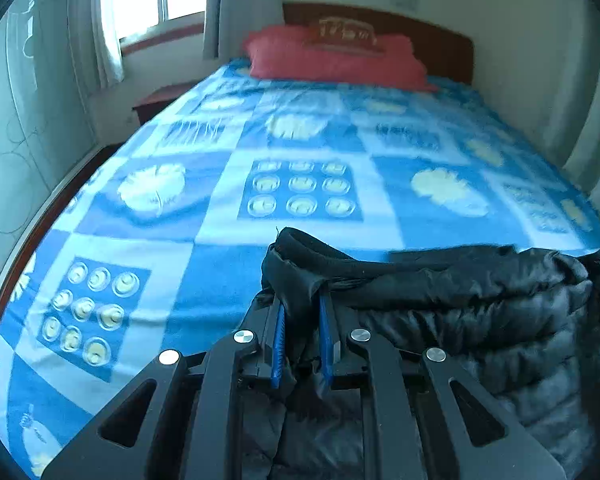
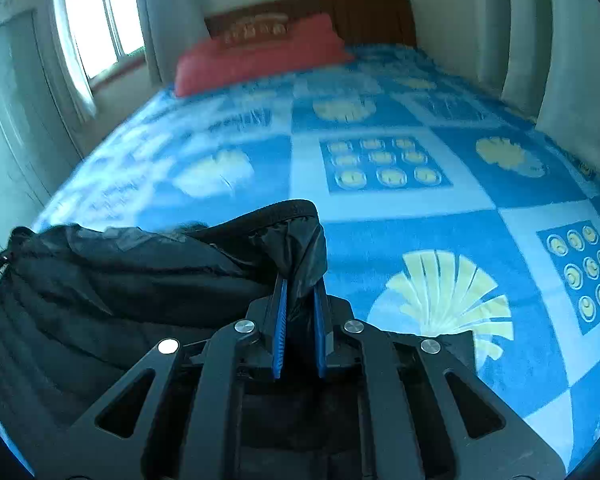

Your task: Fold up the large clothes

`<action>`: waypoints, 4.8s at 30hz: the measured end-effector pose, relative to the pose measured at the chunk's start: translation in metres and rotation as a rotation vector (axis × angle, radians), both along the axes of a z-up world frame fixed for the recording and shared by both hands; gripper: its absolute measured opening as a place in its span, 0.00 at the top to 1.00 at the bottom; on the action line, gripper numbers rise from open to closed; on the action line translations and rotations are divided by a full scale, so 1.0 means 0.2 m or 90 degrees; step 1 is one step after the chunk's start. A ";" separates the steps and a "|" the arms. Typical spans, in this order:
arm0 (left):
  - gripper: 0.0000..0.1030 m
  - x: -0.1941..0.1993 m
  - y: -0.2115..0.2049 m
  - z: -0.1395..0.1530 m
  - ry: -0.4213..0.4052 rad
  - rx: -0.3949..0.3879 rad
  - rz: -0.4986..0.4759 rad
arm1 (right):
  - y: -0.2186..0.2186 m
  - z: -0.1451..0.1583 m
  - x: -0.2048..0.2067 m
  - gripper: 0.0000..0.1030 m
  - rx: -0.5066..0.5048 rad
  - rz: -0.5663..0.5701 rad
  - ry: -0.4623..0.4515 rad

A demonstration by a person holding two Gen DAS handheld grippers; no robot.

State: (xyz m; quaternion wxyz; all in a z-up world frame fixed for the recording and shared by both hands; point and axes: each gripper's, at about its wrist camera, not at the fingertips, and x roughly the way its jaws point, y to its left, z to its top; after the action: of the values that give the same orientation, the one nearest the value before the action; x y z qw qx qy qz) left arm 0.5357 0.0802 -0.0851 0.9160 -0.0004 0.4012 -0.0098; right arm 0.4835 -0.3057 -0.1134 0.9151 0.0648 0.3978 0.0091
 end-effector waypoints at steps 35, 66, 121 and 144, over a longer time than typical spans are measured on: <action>0.20 -1.30 0.48 -0.32 0.079 -0.455 0.156 | -0.41 -0.26 -1.16 0.27 0.369 -0.161 0.053; 0.76 -1.85 0.44 -0.22 0.016 -0.457 0.214 | -0.22 -0.22 -1.86 0.82 0.374 -0.137 0.016; 0.49 -1.80 0.06 -0.20 0.045 -0.188 0.069 | 0.73 -0.14 -1.55 0.56 0.057 0.046 0.071; 0.49 -1.23 -0.22 -0.10 0.043 -0.087 -0.002 | 0.92 -0.22 -1.00 0.53 0.026 0.060 0.112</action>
State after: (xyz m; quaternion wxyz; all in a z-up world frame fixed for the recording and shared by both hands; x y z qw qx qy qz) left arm 0.2907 0.0358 -0.1055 0.8997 -0.0625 0.4303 -0.0381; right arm 0.2841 -0.1217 -0.1570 0.8738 0.0653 0.4788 0.0549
